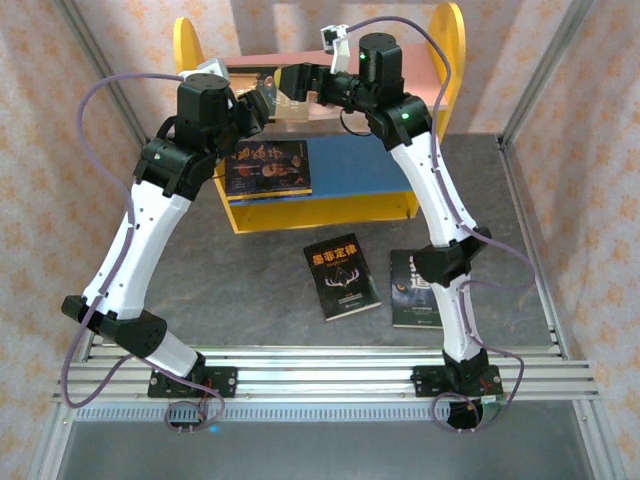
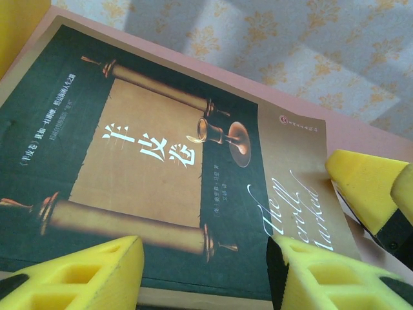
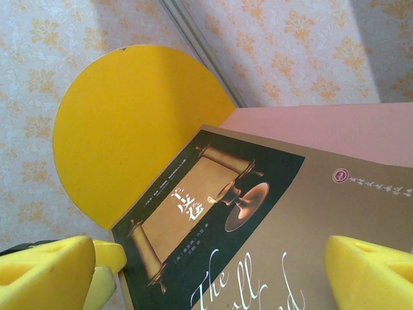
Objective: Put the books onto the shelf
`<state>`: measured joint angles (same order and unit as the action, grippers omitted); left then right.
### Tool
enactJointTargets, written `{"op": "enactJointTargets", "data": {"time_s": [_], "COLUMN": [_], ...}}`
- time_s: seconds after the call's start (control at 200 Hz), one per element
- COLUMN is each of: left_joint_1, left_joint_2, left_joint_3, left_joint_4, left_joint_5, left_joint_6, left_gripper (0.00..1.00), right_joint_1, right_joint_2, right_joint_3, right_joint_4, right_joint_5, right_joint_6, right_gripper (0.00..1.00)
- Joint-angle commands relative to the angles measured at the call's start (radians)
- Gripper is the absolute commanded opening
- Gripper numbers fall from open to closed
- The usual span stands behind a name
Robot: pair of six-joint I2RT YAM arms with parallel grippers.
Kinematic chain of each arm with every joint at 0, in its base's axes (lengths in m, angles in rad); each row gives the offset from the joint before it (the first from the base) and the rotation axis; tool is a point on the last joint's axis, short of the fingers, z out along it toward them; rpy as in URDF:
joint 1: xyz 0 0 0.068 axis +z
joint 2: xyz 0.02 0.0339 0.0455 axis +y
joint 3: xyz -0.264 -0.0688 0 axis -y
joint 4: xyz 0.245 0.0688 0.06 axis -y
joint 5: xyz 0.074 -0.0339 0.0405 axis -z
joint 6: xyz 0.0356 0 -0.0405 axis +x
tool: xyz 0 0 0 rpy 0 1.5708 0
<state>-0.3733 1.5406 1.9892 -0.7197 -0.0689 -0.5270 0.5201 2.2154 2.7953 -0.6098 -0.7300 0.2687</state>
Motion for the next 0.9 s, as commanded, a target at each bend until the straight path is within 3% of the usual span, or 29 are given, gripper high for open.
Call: {"op": "enactJointTargets", "data": {"time_s": [0.0, 0.531, 0.896], "left_joint_1": [-0.011, -0.012, -0.01], "left_joint_2": [0.021, 0.009, 0.007], "left_joint_3": [0.014, -0.013, -0.002], "left_joint_4": [-0.004, 0.008, -0.006], "left_joint_5": [-0.037, -0.06, -0.071], "left_joint_6": [-0.014, -0.014, -0.014], "left_gripper": [0.53, 0.53, 0.53], "right_joint_1": [-0.029, -0.043, 0.019], "right_joint_2": [0.008, -0.134, -0.207], "right_joint_3": [0.026, -0.087, -0.17], "right_joint_4": [-0.063, -0.293, -0.35], "right_joint_5": [0.005, -0.031, -0.029], "right_joint_6": [0.001, -0.163, -0.212], "right_gripper": [0.92, 0.88, 0.86]}}
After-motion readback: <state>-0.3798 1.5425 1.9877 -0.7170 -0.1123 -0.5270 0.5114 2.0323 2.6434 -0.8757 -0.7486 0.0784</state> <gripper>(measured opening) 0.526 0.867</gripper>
